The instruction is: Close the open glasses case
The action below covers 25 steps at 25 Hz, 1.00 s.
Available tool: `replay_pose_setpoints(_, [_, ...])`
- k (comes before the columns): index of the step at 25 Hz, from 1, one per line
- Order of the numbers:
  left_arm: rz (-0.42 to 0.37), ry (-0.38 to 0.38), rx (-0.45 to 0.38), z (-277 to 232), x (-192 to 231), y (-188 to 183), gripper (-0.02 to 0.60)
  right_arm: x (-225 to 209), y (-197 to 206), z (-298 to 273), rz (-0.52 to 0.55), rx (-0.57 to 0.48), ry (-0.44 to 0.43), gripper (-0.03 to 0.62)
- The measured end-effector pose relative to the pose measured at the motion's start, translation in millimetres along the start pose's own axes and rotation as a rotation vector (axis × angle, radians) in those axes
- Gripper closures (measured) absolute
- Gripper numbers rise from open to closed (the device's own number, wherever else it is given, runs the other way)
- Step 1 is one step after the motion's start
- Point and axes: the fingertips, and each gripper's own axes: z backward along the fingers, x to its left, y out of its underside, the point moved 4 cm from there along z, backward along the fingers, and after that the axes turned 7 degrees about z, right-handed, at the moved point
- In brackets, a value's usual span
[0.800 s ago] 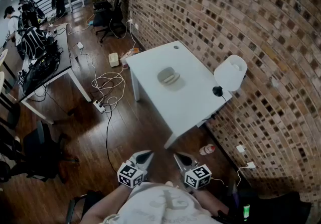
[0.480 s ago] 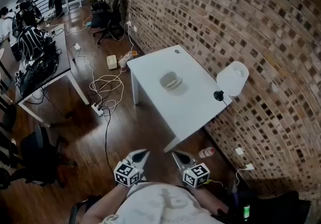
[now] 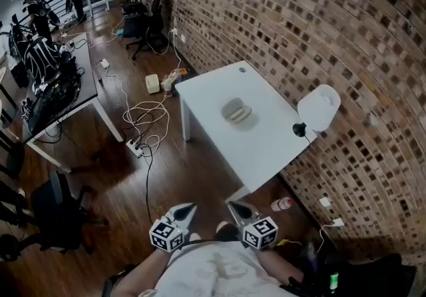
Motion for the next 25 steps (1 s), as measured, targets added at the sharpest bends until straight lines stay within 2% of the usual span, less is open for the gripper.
replay_pose_setpoints(7, [-0.036,0.015,0.032,-26.9,23.4,-15.7,0.577,-26.5,1.7,-44.0,-0.006,0.011,-0.024,0.586])
replay_pose_setpoints(14, [-0.071,-0.008,0.040,-71.0,75.8,-62.0,0.577,-67.6,-34.3,-111.6,0.014,-0.012,-0.077,0.586])
replay_pose_setpoints(20, [-0.111,0.020,0.052,-117.1,106.5,-115.6,0.577,-118.0,-68.3,-154.1,0.002,-0.057,-0.044,0.586])
replay_pose_setpoints(25, [-0.132,0.032,0.089,-161.6,128.0,-139.9,0.577,-153.9,-74.8,-168.9,-0.045,-0.058,-0.011,0.586])
